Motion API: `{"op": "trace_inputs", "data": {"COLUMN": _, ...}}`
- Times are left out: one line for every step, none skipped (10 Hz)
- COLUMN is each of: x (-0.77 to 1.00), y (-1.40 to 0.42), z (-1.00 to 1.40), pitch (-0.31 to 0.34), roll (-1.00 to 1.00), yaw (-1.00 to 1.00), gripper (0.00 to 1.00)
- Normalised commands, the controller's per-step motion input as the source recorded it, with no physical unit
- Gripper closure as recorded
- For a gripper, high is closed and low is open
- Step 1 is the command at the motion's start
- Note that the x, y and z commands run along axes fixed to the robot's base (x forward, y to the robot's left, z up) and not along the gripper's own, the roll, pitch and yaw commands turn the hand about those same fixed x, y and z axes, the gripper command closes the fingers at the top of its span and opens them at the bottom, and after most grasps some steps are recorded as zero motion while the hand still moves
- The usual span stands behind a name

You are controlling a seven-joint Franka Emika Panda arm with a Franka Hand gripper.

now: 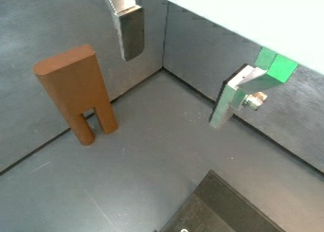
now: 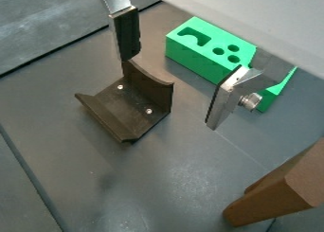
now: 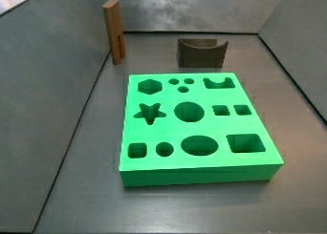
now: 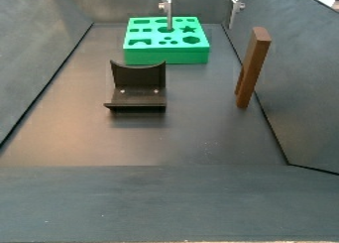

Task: Pick up the square-circle object. Move up. Rotate the square-circle object. Move to above the board. Insert the square-circle object.
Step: Pick up the square-circle object.

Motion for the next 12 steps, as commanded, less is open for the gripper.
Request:
{"op": "trace_inputs", "data": {"x": 0.00, "y": -0.03, "z": 0.00, "pitch": 0.000, "roll": 0.00, "yaw": 0.00, "gripper": 0.00}}
{"op": "trace_inputs", "data": {"x": -0.44, "y": -0.02, "z": -0.10, "pitch": -0.130, "roll": -0.01, "yaw": 0.12, "gripper": 0.00}}
{"op": "trace_inputs", "data": {"x": -0.86, "y": -0.04, "z": -0.01, "pitch": -0.234, "roll": 0.00, "yaw": 0.14, "gripper": 0.00}}
{"op": "trace_inputs", "data": {"x": -0.91, "y": -0.14, "z": 0.00, "pitch": -0.240, "roll": 0.00, "yaw": 0.10, "gripper": 0.00}}
{"op": "trace_inputs", "data": {"x": -0.89, "y": -0.19, "z": 0.00, "pitch": -0.267, "roll": 0.01, "yaw": 0.09, "gripper": 0.00}}
{"op": "trace_inputs", "data": {"x": -0.86, "y": -0.29, "z": 0.00, "pitch": -0.269, "roll": 0.05, "yaw": 0.08, "gripper": 0.00}}
{"op": "trace_inputs", "data": {"x": -0.93, "y": -0.37, "z": -0.06, "pitch": -0.220, "roll": 0.09, "yaw": 0.00, "gripper": 0.00}}
{"op": "trace_inputs", "data": {"x": -0.85, "y": -0.28, "z": -0.16, "pitch": -0.131, "roll": 0.06, "yaw": 0.00, "gripper": 0.00}}
{"op": "trace_inputs", "data": {"x": -0.81, "y": -0.20, "z": -0.10, "pitch": -0.144, "roll": 0.05, "yaw": 0.00, "gripper": 0.00}}
{"op": "trace_inputs", "data": {"x": -0.47, "y": 0.00, "z": 0.00, "pitch": 0.000, "roll": 0.06, "yaw": 0.00, "gripper": 0.00}}
{"op": "trace_inputs", "data": {"x": -0.53, "y": 0.00, "z": -0.17, "pitch": -0.021, "roll": 0.05, "yaw": 0.00, "gripper": 0.00}}
{"op": "trace_inputs", "data": {"x": -0.09, "y": 0.00, "z": -0.22, "pitch": 0.034, "roll": 0.00, "yaw": 0.00, "gripper": 0.00}}
